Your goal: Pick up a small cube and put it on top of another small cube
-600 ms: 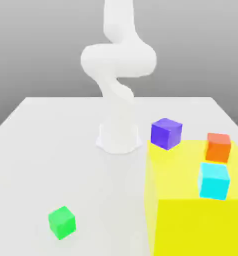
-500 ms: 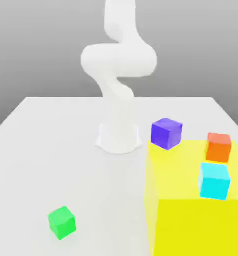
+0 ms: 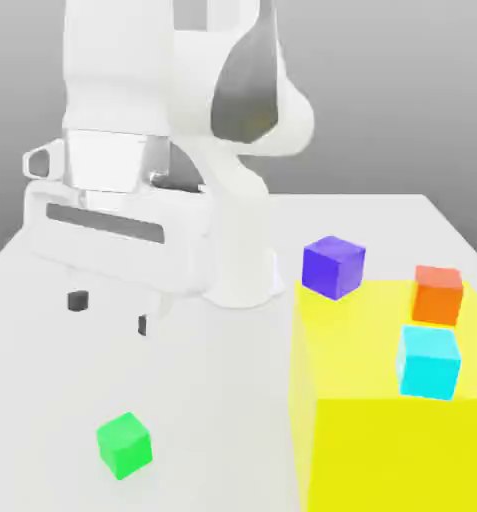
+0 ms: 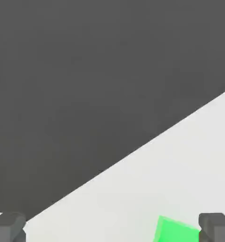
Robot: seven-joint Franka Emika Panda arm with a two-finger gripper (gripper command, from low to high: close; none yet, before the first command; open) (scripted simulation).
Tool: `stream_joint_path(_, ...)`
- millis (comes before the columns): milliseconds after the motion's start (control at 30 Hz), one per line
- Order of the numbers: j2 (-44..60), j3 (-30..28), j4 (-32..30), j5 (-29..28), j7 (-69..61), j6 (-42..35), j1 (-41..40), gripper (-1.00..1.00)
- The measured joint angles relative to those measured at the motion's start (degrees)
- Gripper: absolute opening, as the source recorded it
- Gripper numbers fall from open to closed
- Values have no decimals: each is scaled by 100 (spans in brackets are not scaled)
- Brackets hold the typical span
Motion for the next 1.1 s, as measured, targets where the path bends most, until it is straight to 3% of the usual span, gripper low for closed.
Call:
stream_joint_path(200,1243,-88,-341,325,388,631,-224,0)
stream_joint_path(367,2281,1,-203,480,341,1427,-314,0)
stream_joint_path(400,2420,16,-177,486,336,1539,-328,-100)
stream_joint_path(667,2283,13,-205,463,358,1434,-329,-100)
stream_joint_path(833,1401,-34,-330,268,484,652,-238,-100)
stream_joint_path(1100,607,550,499,-387,552,-1115,782,-100)
